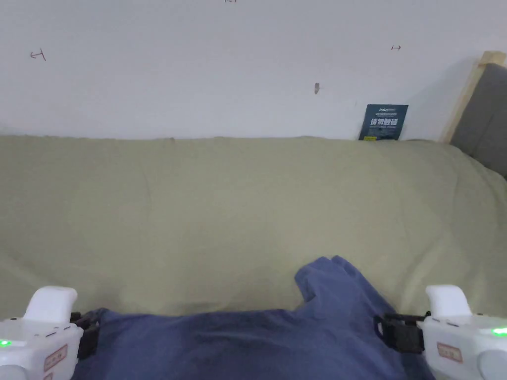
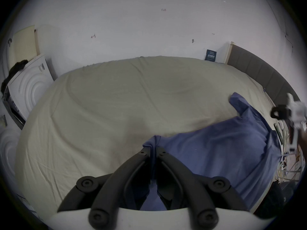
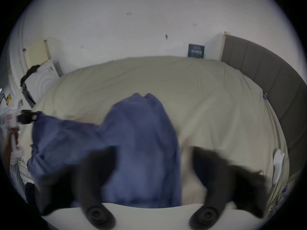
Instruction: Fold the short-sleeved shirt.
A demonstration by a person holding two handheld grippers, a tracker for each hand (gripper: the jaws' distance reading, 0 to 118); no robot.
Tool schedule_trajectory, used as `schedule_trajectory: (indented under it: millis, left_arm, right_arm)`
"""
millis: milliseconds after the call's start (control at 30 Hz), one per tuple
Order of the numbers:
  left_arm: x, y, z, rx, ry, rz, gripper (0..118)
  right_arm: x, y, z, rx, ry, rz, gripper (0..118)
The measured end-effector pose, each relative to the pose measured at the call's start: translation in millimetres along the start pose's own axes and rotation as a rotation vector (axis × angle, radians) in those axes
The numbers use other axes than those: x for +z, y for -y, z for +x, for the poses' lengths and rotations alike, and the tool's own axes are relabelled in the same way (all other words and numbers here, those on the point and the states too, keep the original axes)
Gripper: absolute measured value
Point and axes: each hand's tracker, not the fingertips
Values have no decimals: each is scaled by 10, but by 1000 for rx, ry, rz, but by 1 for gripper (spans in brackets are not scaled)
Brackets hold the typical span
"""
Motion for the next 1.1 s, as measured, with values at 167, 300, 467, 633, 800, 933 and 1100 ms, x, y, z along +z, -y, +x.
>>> schedule_trajectory:
  millis: [167,300,467,633,800,933,1100]
  left_arm:
    - [75,-29,42,-2,27,17,4]
    - [35,-20,20,2,29,-7,4]
    - [-58,40,-33,11,18,-24,4]
    - [-167,81,-13,39,31,-33,4]
    - [-165,45,-44,72,19,-37,4]
    - [259,48,-90,99,6,8,4]
    - [1046,234,-158,136,26,91,4]
  right_arm:
    - [-916,-434,219,-52,68,-172,118]
    - [-1269,-449,155,70,156,-232,118]
    - [-1162,-343,48,-49,44,-255,68]
    - [-842,-270,-25,20,56,-241,3]
    - [-408,-346,-38,38,42,-94,3]
    - [224,-369,-69,46,-7,26,3]
    - [1045,-154,-89,87,-39,119,3]
